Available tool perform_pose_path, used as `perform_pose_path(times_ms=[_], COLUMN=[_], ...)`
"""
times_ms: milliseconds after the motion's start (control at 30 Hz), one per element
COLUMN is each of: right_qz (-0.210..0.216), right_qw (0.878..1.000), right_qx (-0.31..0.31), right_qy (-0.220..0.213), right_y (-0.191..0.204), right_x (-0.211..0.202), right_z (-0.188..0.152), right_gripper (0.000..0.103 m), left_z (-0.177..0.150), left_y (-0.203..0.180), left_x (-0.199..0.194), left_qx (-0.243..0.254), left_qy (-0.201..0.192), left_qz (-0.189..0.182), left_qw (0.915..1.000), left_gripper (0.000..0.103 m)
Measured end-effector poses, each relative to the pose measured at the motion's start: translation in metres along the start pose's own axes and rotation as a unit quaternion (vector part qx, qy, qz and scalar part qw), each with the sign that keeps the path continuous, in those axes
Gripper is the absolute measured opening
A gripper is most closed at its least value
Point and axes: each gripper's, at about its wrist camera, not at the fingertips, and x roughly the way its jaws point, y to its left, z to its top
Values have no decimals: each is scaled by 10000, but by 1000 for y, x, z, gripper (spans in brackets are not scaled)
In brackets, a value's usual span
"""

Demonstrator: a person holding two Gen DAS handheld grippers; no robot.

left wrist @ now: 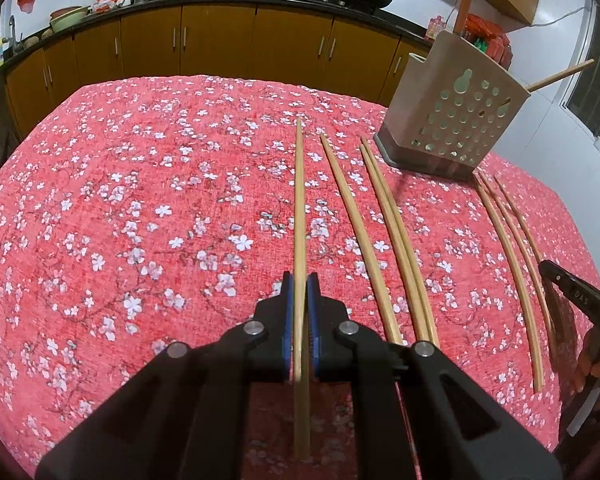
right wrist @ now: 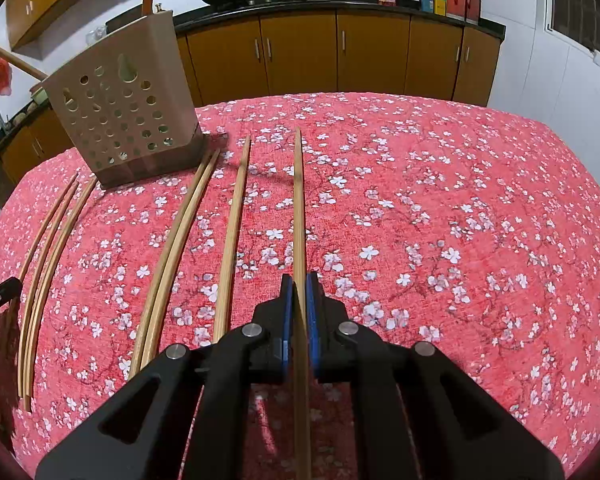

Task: Organize utensils
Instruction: 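Carry the right tool's chopstick into the holder while the left tool drops its chopstick in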

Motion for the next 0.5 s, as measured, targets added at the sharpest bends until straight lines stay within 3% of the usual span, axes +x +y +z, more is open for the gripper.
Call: perform_pose_path(times_ms=[233,500], right_qz=[-75,37], right_qw=[9999,10000], right_qx=[-149,-79], right_qy=[4,12], right_y=[7,5], right_x=[-8,-12], right_z=[-10,-13], right_gripper=[8,8], left_z=[-6,-9], left_y=[-9,-8], left_x=[-3,-6], left_qx=[218,193], left_qy=[6,6], left_qz=[289,303], left_qw=[9993,9994], left_gripper=[10,10])
